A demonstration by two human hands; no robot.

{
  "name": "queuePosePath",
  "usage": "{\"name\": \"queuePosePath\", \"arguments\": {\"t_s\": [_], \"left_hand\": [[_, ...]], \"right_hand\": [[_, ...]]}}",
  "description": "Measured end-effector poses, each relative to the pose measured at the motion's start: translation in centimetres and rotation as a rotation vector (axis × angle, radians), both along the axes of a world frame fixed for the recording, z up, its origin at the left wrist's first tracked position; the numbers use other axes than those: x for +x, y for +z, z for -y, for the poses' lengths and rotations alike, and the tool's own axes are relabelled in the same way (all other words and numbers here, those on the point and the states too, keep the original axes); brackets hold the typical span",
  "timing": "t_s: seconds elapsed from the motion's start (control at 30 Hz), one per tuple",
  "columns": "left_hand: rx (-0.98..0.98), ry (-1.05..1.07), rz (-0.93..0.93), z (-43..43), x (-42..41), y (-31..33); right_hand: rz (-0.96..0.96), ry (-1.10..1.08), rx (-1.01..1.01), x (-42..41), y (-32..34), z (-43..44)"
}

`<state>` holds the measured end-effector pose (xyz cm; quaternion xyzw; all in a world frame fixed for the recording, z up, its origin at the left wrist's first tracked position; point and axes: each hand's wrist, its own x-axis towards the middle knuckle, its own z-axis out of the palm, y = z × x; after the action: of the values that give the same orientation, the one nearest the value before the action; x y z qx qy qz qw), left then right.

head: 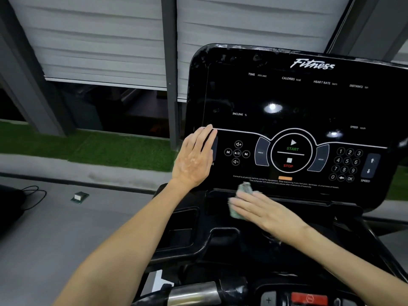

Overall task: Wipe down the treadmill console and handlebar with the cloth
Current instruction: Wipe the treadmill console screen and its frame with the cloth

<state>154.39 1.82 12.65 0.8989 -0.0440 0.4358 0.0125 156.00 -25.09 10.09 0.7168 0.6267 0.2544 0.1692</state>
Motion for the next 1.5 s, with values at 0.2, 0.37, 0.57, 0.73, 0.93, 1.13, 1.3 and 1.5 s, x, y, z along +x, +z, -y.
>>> {"name": "queuePosePath", "arguments": {"t_s": [0.2,0.37,0.57,0.73,0.93,1.13,1.3,1.5], "left_hand": [[0.013,0.02,-0.018,0.3,-0.1,0.0],[0.035,0.03,-0.01,0.0,0.0,-0.1],[0.031,0.023,-0.007,0.2,-0.1,0.0],[0.02,0.021,-0.002,0.1,-0.1,-0.1],[0.023,0.018,0.019,0.2,-0.1,0.0],[0.038,0.037,0.004,0.3,-0.2,0.1],[-0.087,-0.03,0.01,2.5,-0.9,2.0],[-0.52,-0.428,-0.201,10.3,-3.4,5.4]], "right_hand": [[0.003,0.008,-0.012,0.3,-0.5,0.0],[-0.021,0.065,0.009,-1.9,-1.1,-8.4],[-0.125,0.003,0.061,-1.1,-0.2,-4.2],[-0.249,-0.053,0.087,0.8,-1.0,4.9],[-0.325,-0.303,0.085,1.9,-1.1,13.7],[-0.372,-0.365,0.109,1.5,1.1,15.2],[-0.69,-0.269,0.477,0.7,4.0,11.9],[-1.636,-0.303,1.152,-0.9,10.3,5.5]]}}
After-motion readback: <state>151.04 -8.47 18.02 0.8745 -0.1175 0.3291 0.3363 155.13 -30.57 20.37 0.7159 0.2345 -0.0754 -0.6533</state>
